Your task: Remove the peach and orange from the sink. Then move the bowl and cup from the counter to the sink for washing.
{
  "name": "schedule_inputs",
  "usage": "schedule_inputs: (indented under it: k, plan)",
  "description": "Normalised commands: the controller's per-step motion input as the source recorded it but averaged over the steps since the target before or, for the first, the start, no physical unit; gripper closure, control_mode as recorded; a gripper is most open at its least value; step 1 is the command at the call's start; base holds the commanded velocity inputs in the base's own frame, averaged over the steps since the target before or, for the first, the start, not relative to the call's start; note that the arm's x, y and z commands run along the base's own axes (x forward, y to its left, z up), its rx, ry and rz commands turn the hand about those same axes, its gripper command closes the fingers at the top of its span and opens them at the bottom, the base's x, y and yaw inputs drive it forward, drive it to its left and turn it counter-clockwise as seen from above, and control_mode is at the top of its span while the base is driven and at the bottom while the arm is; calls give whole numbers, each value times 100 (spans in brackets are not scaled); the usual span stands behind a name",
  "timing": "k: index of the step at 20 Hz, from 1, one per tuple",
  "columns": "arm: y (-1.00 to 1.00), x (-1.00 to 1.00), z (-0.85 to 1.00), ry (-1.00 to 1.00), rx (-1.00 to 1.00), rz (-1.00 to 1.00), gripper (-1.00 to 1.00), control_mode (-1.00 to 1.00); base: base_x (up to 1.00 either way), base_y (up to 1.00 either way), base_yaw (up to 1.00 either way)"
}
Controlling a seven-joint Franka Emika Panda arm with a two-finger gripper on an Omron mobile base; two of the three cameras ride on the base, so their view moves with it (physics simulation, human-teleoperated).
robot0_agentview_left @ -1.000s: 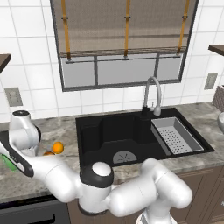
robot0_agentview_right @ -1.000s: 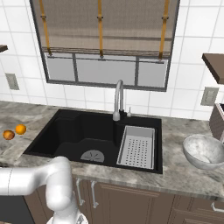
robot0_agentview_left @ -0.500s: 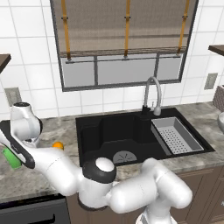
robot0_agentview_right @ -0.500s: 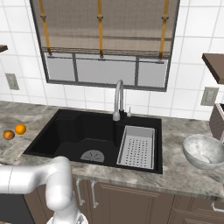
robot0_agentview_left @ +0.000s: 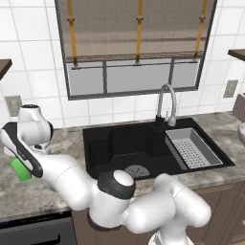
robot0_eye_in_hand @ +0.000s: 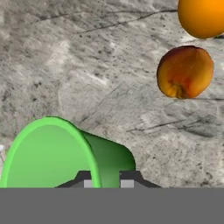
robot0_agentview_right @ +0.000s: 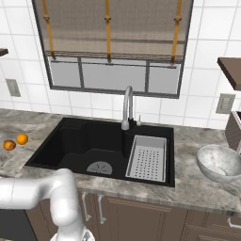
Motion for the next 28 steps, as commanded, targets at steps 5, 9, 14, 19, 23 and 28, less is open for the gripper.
schedule_inputs:
  k: [5,9,14,19,23,28]
  plan:
    - [-43,-23,22,-4,0,0,100,-100,0,0,0]
    - [-40,-12,38,-5,0,0,100,-100,0,0,0]
    - [-43,-12,34,-3,0,0,100,-100,0,0,0]
    - [-50,-16,27,-10,0,0,100,-100,0,0,0]
    - [-53,-15,25,-12,0,0,100,-100,0,0,0]
    - [-55,-13,22,-10,0,0,100,-100,0,0,0]
